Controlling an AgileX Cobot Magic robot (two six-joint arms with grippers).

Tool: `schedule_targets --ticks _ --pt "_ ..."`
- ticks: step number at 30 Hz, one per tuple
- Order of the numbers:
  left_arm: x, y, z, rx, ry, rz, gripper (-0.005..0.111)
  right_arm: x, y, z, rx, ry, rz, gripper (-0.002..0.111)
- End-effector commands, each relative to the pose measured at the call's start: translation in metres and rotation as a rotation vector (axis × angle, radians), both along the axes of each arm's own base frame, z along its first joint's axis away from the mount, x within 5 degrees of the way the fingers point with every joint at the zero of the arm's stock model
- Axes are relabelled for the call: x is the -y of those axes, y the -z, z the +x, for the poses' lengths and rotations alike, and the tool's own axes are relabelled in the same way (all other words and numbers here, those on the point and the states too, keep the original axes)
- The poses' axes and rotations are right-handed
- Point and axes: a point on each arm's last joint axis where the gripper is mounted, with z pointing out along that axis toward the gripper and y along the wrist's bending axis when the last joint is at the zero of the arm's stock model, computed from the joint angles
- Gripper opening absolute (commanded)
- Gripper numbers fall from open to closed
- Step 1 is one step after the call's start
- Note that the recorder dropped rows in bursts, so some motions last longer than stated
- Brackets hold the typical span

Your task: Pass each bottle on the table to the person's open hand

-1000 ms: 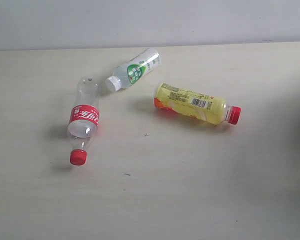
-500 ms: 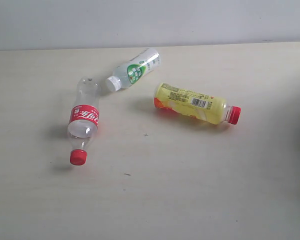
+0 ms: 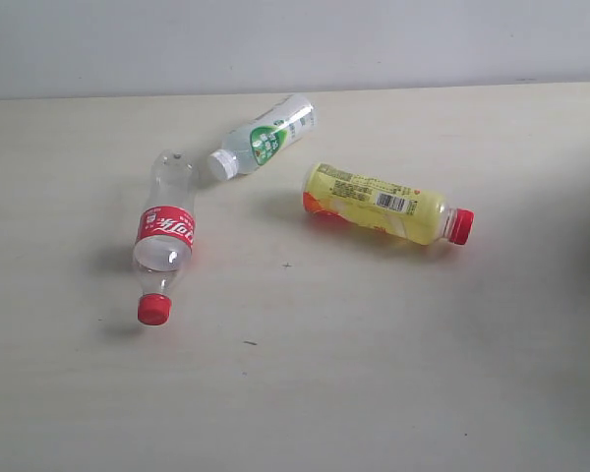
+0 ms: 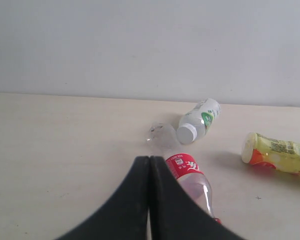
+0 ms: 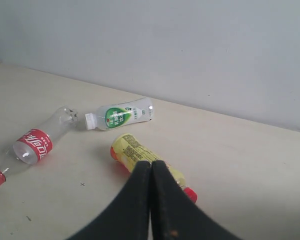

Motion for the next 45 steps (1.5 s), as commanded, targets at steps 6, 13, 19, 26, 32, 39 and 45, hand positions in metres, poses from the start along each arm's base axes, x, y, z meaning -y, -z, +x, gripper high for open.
schedule_targets --ticks 6,13,19,26,32,39,45 --pt "0.0 0.001 0.0 0.005 -0.002 -0.004 0.0 0.0 0.0 -0.002 0.006 -0.002 0.023 0.0" --pt "0.0 0.001 0.0 0.005 -0.002 -0.004 0.0 0.002 -0.001 -0.008 0.029 -0.005 0.036 0.0" --pt "0.0 0.0 0.0 0.008 -0.002 -0.004 0.0 0.0 -0.003 -0.012 0.01 -0.024 0.113 0.0" --pt "0.0 0.0 0.0 0.008 -0.002 -0.004 0.0 -0.029 0.001 0.008 -0.18 -0.255 -0.004 0.0" --pt "0.0 0.0 0.0 0.008 -0.002 -0.004 0.0 -0.042 0.025 0.04 -0.41 -0.277 -0.104 0.0" --pt "0.0 0.0 0.0 0.008 -0.002 -0.004 0.0 -0.06 0.024 0.075 -0.588 -0.342 -0.188 0.0" --pt "0.0 0.0 0.0 0.008 -0.002 -0.004 0.0 -0.06 0.032 0.076 -0.61 -0.348 -0.193 0.0"
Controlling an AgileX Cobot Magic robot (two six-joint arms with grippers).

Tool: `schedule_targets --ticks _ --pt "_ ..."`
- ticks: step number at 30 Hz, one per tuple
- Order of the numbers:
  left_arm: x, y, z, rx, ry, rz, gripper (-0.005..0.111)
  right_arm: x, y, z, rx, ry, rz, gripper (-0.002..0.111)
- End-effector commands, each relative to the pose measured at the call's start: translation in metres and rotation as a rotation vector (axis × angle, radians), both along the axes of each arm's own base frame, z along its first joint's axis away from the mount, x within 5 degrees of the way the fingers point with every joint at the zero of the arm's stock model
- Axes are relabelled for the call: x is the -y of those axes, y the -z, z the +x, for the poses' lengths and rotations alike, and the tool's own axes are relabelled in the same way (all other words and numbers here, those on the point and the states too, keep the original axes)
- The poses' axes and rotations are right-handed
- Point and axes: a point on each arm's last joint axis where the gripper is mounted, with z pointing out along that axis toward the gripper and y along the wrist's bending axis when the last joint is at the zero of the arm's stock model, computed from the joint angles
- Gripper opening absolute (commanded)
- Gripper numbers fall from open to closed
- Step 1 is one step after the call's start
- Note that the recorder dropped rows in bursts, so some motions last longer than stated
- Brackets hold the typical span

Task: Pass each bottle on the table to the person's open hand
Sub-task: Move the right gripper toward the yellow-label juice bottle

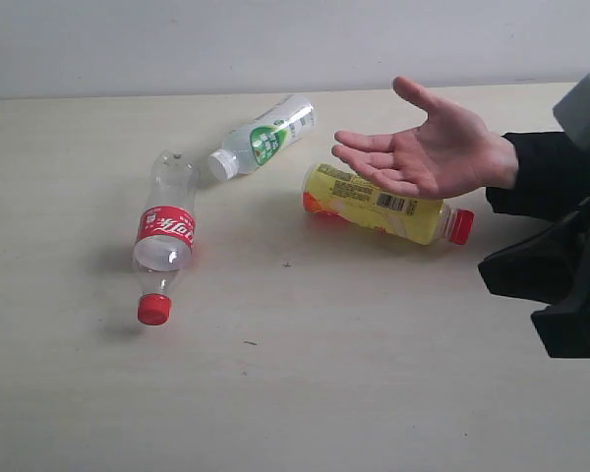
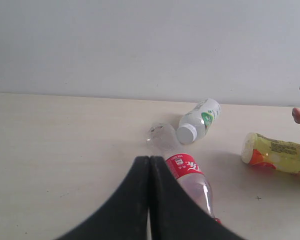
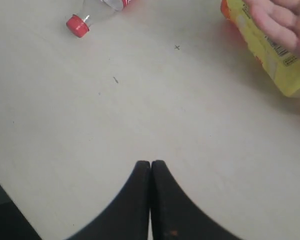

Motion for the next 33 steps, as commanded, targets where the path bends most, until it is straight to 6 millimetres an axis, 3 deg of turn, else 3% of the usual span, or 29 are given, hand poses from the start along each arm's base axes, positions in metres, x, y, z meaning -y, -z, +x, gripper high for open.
schedule_targets --ticks 1,8,14,21,27,33 --pt "0.0 0.0 0.0 0.008 -0.002 -0.004 0.0 0.001 0.006 -0.002 0.002 0.005 0.004 0.0" --pt "0.0 0.0 0.0 0.008 -0.002 -0.004 0.0 0.0 0.009 -0.004 0.052 -0.032 0.034 0.0" --pt "0.0 0.0 0.0 0.008 -0.002 -0.004 0.0 -0.006 0.008 0.009 0.046 -0.07 0.006 0.0" --pt "0.0 0.0 0.0 0.008 -0.002 -0.004 0.0 -0.033 0.012 0.005 -0.017 -0.248 -0.021 0.0" --pt "0.0 0.0 0.0 0.008 -0.002 -0.004 0.0 -0.03 0.023 -0.006 0.086 -0.133 0.034 0.0" --pt "0.0 0.0 0.0 0.008 -0.002 -0.004 0.0 -0.028 0.026 -0.008 0.048 -0.135 0.019 0.0"
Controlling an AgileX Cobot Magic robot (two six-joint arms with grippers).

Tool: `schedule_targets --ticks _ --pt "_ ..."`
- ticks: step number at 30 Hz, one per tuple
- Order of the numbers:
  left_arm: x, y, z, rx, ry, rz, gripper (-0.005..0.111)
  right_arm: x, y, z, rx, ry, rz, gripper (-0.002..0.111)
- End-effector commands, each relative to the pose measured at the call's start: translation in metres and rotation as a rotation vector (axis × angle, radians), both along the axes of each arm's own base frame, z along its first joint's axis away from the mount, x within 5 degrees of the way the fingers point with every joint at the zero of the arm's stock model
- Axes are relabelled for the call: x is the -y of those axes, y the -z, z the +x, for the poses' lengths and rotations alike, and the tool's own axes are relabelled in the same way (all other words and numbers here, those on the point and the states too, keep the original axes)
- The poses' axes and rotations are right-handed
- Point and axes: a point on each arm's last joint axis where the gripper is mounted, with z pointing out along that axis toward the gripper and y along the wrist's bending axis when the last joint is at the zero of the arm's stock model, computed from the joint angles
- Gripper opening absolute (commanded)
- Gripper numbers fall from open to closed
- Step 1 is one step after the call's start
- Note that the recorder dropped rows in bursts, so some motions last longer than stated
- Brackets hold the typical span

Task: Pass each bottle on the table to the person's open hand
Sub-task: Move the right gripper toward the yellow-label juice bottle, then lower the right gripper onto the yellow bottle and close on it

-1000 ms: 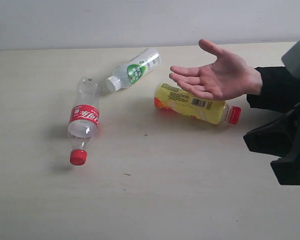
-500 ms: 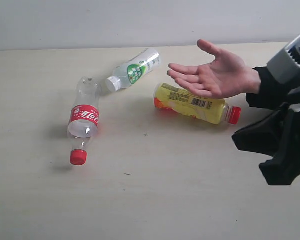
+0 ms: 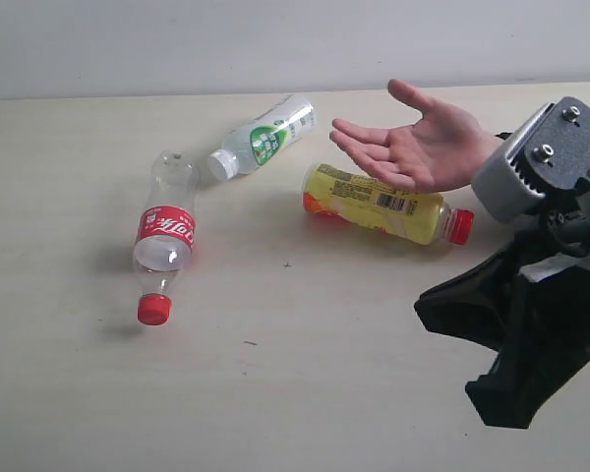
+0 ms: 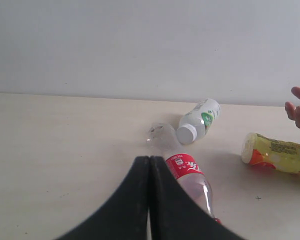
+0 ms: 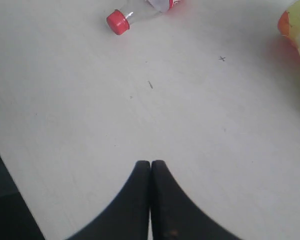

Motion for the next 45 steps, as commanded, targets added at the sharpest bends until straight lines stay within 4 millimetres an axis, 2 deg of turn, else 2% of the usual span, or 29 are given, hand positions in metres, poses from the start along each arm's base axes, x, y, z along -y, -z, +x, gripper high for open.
schedule_targets --ticks 1,5,9,13,19,22,25,28,34,40,45 --pt "0.0 0.0 0.0 0.008 -0.002 -0.004 0.0 0.002 0.0 0.0 0.029 0.007 -0.017 0.0" --pt "0.0 0.0 0.0 0.008 -0.002 -0.004 0.0 0.01 -0.003 0.013 0.13 0.135 -0.05 0.0" --pt "0.0 0.0 0.0 0.008 -0.002 -0.004 0.0 0.01 -0.005 0.024 0.166 0.141 -0.146 0.0" --pt "0.0 0.0 0.0 0.008 -0.002 -0.004 0.0 -0.002 -0.004 0.036 0.14 0.083 -0.256 0.0" --pt "0.0 0.0 0.0 0.008 -0.002 -0.004 0.0 -0.031 0.016 0.046 0.131 -0.046 -0.477 0.0" --pt "0.0 0.0 0.0 0.008 -0.002 -0.004 0.0 -0.044 0.028 0.052 0.206 -0.092 -0.598 0.0" --pt "0.0 0.0 0.0 0.008 -0.002 -0.004 0.0 -0.052 0.04 0.06 0.275 -0.068 -0.684 0.0" --pt "0.0 0.0 0.0 0.008 -0.002 -0.004 0.0 -0.06 0.051 0.068 0.305 -0.043 -0.664 0.0" --pt "0.0 0.0 0.0 0.008 -0.002 -0.004 0.0 -0.085 0.064 0.074 0.375 -0.173 -0.541 0.0" --pt "0.0 0.0 0.0 0.008 -0.002 -0.004 0.0 -0.091 0.079 0.09 0.374 -0.183 -0.677 0.001" --pt "0.0 0.0 0.0 0.008 -0.002 -0.004 0.0 -0.094 0.08 0.102 0.376 -0.079 -0.712 0.013"
